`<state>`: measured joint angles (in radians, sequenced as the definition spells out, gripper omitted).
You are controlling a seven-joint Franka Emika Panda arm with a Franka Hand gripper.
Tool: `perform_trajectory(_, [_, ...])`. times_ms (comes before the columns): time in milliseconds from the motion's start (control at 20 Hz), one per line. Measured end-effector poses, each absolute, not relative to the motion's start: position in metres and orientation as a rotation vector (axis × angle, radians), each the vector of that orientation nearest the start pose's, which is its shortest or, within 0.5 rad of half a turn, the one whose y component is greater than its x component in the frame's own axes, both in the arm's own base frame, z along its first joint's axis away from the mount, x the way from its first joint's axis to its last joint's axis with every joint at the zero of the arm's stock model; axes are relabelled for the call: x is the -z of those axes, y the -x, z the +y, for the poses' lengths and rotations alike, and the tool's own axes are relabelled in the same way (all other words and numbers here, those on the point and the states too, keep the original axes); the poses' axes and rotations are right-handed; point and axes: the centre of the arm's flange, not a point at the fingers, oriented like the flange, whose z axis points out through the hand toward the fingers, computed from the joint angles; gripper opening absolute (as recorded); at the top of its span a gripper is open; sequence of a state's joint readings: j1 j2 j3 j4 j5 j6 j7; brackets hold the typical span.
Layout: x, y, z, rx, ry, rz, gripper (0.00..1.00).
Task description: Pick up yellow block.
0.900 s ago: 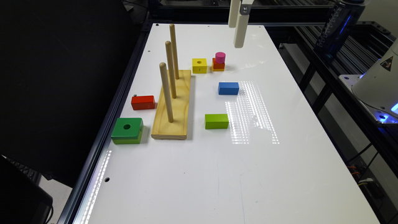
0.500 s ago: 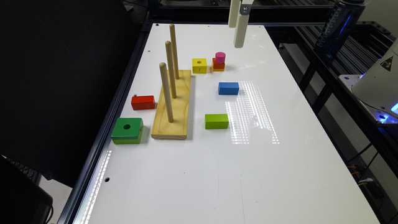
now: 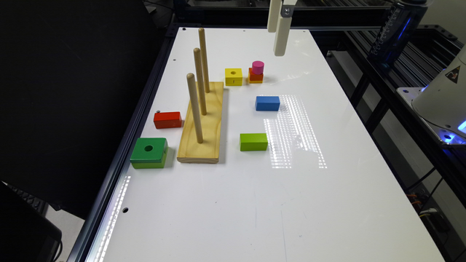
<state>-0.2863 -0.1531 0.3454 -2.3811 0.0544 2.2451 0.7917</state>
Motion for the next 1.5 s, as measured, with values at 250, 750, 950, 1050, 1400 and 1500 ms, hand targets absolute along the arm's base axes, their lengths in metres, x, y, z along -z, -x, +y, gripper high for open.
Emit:
perform_trajectory(250, [-0.379, -0.477, 0.027, 0.020, 2.914, 1.186, 1.00])
perform_trajectory(750, [-0.380, -0.479, 0.016, 0.029, 2.910, 1.194, 1.00])
perform_trajectory(950, [-0.381, -0.480, 0.012, 0.035, 2.908, 1.194, 1.00])
perform_trajectory(1050, [-0.381, -0.482, 0.010, 0.040, 2.905, 1.195, 1.00])
perform_trajectory(1400, [-0.381, -0.488, -0.001, 0.050, 2.899, 1.194, 1.00])
perform_trajectory(1500, [-0.380, -0.491, -0.007, 0.051, 2.898, 1.192, 1.00])
